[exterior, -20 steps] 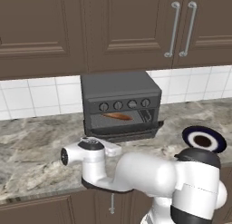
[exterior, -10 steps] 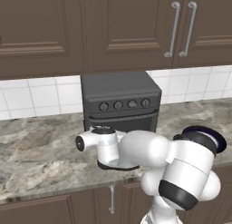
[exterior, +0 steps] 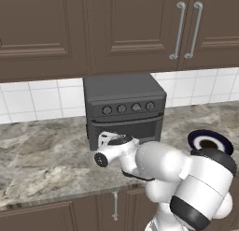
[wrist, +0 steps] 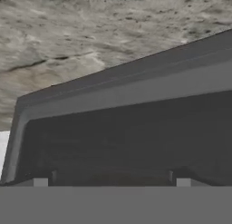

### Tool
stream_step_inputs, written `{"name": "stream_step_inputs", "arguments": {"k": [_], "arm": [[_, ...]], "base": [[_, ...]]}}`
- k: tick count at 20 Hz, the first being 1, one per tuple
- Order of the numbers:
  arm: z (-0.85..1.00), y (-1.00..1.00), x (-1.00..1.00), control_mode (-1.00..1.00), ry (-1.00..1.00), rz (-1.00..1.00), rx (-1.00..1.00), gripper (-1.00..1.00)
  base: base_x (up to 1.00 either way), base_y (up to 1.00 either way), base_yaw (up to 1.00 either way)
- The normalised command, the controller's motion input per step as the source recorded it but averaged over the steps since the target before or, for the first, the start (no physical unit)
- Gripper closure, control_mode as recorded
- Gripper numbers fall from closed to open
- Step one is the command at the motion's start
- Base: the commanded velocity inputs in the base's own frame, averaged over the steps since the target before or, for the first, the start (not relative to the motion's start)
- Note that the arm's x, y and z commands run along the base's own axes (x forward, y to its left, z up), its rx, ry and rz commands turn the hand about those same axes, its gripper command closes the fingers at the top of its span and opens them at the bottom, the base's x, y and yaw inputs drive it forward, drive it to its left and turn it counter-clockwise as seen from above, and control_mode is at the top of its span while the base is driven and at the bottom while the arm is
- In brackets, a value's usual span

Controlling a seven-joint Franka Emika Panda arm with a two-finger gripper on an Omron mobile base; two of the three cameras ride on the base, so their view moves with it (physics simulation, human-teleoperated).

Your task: Pull the toaster oven rack outwards. Pick up the baguette from the plate and place it on the toaster oven rack. Close the toaster oven door fully and set the temperature to the lowest setting.

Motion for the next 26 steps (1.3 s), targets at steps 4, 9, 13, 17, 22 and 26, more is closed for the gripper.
{"name": "stream_step_inputs", "arguments": {"k": [4, 9, 13, 17, 22, 26], "arm": [[0.11, -0.61, -0.9, -1.0, -0.04, 0.03, 0.0, -1.0], [0.17, -0.28, -1.0, -1.0, -0.07, 0.04, 0.0, -1.0], [0.31, -0.09, -1.0, -1.0, -0.04, 0.07, -0.02, -1.0], [0.37, -0.02, -0.59, -1.0, 0.0, 0.02, -0.01, -1.0], [0.46, -0.02, -0.33, -1.0, 0.02, 0.14, 0.0, -1.0], [0.32, 0.0, -0.09, -1.0, 0.0, 0.23, 0.0, -1.0]], "base": [[0.0, 0.0, 0.0], [0.0, 0.0, 0.0], [0.0, 0.0, 0.0], [0.0, 0.0, 0.0], [0.0, 0.0, 0.0], [0.0, 0.0, 0.0]]}}
